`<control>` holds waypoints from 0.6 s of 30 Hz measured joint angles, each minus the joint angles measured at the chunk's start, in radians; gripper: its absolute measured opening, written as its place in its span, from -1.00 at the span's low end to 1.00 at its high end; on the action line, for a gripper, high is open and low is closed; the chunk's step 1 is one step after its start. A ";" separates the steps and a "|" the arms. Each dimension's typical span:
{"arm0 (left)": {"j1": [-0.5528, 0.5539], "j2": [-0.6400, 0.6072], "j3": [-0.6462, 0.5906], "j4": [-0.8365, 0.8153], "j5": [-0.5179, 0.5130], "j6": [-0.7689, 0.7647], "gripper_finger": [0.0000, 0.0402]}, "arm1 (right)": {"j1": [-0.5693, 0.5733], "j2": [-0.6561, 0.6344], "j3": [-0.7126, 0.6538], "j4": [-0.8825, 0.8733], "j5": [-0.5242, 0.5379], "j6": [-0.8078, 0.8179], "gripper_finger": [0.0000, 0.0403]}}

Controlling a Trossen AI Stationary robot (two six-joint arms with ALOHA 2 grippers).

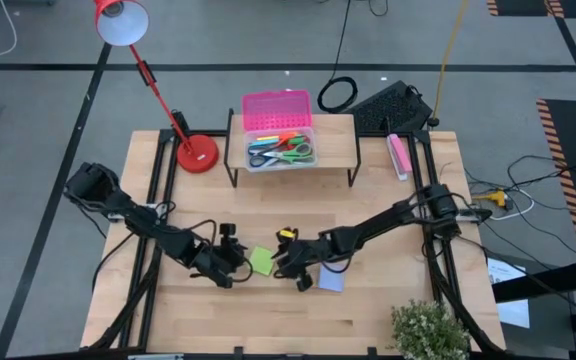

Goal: Pack school essentials
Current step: Put the light green sticky notes into the pink supply box on the shelf

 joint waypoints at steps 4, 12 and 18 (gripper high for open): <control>0.025 0.049 -0.002 0.037 0.014 0.001 -0.34 | 0.001 0.038 0.041 -0.011 -0.004 -0.072 0.10; 0.058 0.125 0.001 0.147 0.044 -0.013 -0.35 | 0.003 0.083 0.044 -0.012 0.021 -0.197 0.16; 0.068 0.169 0.001 0.212 0.052 -0.025 -0.35 | 0.004 0.095 0.045 -0.015 0.072 -0.256 0.02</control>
